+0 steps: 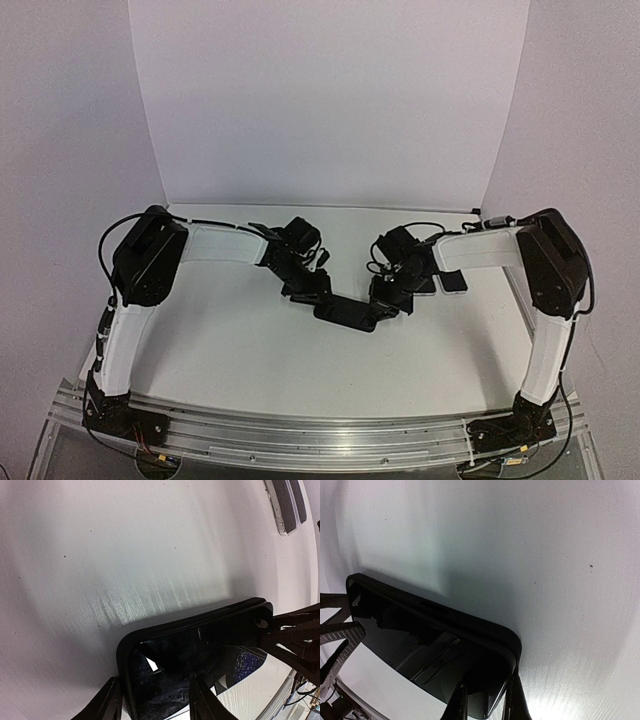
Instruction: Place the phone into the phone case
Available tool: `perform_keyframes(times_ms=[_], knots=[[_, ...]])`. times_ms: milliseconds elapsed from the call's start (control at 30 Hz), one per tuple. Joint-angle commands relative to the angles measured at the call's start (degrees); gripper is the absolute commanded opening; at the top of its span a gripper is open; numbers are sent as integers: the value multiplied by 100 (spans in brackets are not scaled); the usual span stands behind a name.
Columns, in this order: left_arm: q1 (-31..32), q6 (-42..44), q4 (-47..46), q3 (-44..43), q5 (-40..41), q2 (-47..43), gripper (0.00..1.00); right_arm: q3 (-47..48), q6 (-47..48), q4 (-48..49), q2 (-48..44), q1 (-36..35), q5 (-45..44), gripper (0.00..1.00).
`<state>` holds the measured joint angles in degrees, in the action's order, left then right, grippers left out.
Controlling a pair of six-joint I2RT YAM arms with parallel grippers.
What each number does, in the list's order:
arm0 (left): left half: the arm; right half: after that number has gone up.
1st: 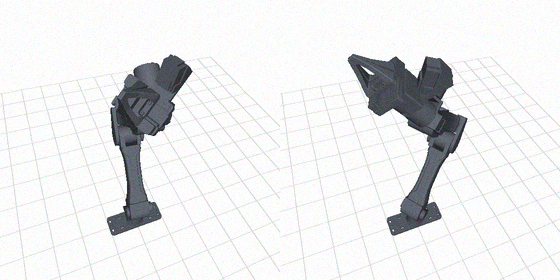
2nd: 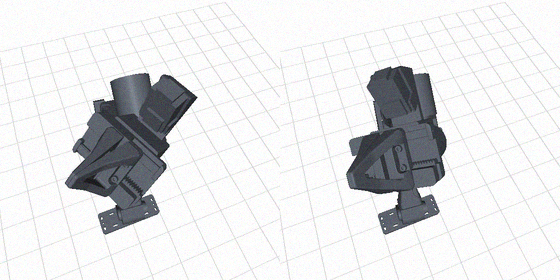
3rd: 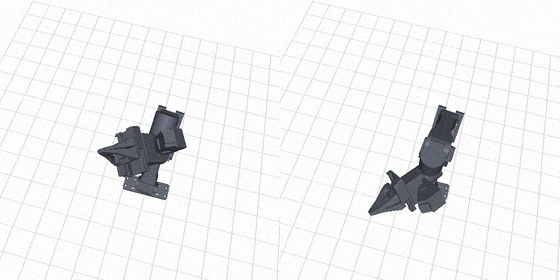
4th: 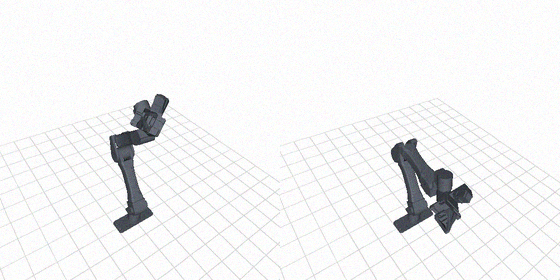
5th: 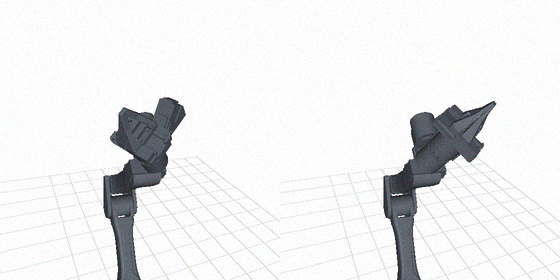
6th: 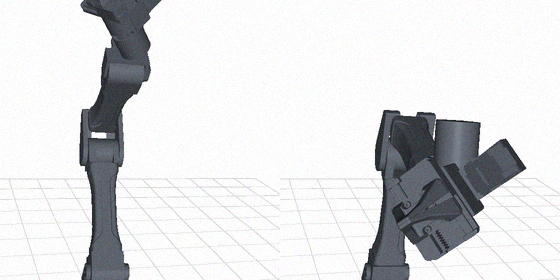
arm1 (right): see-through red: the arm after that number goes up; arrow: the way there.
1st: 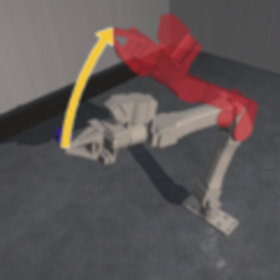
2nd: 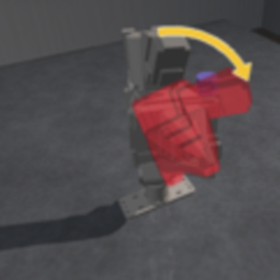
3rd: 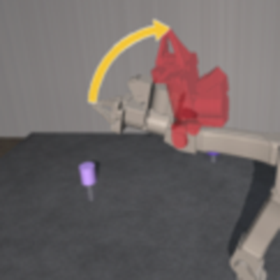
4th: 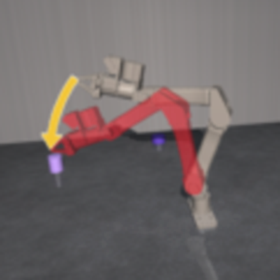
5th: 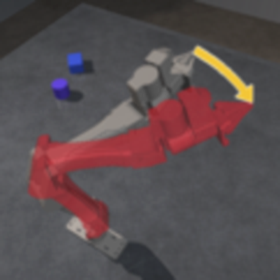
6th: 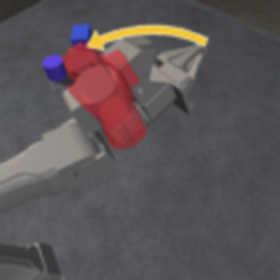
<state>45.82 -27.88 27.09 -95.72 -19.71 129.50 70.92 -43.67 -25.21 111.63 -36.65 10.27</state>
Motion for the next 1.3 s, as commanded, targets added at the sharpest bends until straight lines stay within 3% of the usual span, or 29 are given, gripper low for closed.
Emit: perform_keyframes(times_ms=[0,533,867,1267], knots=[[254,78,312,-18,-56,556,45,309,429,808,565,-250,732,5],[348,-211,569,179,189,745,40,-225,690,681,1609,-708,-94,0],[366,-411,750,142,192,890,38,-52,922,602,2383,-825,-609,0],[392,-455,1242,-73,628,1133,32,-227,618,399,2402,-1105,-1157,0]])
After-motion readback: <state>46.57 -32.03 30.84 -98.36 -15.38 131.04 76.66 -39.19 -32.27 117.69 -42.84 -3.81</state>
